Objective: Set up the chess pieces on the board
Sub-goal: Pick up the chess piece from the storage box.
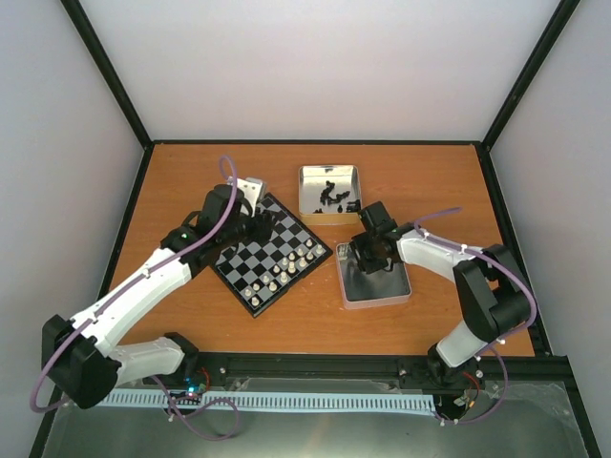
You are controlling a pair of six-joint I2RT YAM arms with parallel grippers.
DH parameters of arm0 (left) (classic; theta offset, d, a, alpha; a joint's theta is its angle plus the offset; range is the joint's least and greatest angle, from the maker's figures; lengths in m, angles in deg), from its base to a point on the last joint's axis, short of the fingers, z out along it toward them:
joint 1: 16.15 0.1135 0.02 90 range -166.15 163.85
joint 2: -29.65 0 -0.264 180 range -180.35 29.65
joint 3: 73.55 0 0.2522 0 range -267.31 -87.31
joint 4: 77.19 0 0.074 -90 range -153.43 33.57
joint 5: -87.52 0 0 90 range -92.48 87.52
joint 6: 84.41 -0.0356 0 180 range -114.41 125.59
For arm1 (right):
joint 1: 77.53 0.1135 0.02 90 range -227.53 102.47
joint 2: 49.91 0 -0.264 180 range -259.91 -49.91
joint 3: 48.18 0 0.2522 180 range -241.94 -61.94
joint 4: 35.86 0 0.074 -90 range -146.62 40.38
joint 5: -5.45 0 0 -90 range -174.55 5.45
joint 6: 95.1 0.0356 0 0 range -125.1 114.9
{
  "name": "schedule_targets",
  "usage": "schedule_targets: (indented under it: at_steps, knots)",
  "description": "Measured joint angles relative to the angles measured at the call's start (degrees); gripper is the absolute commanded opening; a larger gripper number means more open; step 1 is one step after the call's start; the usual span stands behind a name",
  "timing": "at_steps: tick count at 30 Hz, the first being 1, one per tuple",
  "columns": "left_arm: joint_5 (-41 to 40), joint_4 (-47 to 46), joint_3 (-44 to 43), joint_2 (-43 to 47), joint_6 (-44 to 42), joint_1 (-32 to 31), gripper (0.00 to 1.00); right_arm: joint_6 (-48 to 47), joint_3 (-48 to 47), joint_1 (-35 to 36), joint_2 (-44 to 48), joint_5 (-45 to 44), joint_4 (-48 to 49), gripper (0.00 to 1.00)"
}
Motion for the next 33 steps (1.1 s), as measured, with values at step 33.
schedule_targets:
  at_steps: [33]
  knots:
    - [0.15, -0.04, 1.77, 2.86, 0.20, 0.00, 0.53, 9.88, -3.17, 2.56, -7.58, -1.53, 3.93, 0.09]
